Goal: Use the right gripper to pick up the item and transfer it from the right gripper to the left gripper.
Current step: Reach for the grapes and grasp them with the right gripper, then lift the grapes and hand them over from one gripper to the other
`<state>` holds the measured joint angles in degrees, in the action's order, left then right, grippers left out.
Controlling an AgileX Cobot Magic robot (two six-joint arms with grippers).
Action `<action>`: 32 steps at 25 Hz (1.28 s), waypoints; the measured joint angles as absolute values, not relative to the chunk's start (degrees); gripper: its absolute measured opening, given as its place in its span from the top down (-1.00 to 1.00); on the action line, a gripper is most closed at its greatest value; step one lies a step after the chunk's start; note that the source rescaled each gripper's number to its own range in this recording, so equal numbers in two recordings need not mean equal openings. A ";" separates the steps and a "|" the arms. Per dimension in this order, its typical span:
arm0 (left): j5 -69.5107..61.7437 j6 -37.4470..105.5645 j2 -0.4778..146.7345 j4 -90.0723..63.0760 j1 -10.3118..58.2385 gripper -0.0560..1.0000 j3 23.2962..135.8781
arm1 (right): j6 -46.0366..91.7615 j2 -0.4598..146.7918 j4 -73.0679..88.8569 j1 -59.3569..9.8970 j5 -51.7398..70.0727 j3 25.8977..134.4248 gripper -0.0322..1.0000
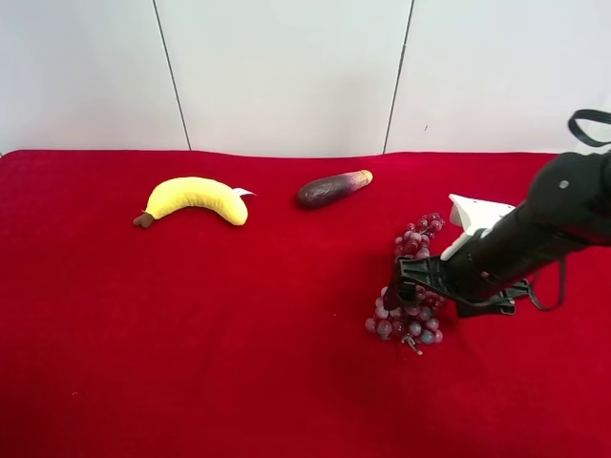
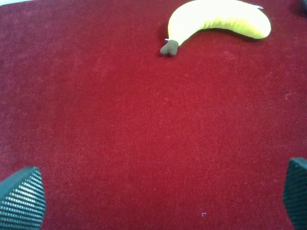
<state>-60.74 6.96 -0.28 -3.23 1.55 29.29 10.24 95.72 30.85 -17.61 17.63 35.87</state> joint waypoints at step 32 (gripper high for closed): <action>-60.74 6.96 -0.28 -3.23 1.55 -1.00 29.29 | 10.66 101.95 35.37 -18.19 20.37 39.70 0.62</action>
<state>-60.74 6.96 -0.28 -3.23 1.55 29.29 10.66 101.95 35.37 -18.19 20.37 39.70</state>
